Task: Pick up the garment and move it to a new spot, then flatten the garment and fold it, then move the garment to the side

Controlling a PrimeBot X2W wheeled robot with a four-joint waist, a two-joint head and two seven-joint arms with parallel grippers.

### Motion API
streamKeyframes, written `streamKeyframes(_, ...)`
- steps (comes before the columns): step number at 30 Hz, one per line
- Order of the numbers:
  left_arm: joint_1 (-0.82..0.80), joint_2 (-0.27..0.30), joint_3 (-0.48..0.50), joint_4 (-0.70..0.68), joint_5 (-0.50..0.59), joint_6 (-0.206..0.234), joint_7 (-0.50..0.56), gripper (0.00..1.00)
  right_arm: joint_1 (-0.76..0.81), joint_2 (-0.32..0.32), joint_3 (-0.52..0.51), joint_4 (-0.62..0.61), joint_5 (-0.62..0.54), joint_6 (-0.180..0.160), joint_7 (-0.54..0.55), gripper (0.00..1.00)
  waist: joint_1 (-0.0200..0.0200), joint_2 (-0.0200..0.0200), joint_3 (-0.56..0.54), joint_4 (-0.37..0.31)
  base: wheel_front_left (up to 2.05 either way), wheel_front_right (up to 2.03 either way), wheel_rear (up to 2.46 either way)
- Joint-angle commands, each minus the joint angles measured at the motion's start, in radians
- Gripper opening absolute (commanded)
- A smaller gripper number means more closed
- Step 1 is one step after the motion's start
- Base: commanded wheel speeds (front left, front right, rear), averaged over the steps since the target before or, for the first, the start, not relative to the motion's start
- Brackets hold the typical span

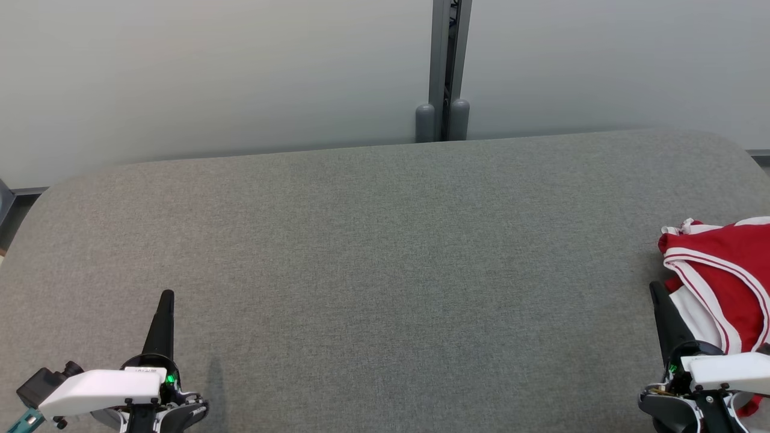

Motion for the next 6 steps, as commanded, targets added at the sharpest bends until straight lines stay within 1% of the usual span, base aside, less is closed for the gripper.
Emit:
streamKeyframes(1,-0.026,0.006,0.006,-0.010,-0.016,-0.004,0.004,0.00,-0.015,-0.009,-0.005,-0.009,0.018,0.000,0.010,0.00,0.0000,-0.0001,0.000,0.001,0.00,0.00,0.00)
streamKeyframes(6,-0.028,0.007,0.010,-0.014,-0.056,-0.011,0.014,0.00,-0.015,-0.009,-0.012,-0.015,0.058,0.000,0.019,0.00,0.0000,-0.0001,0.001,0.004,0.00,0.00,0.00)
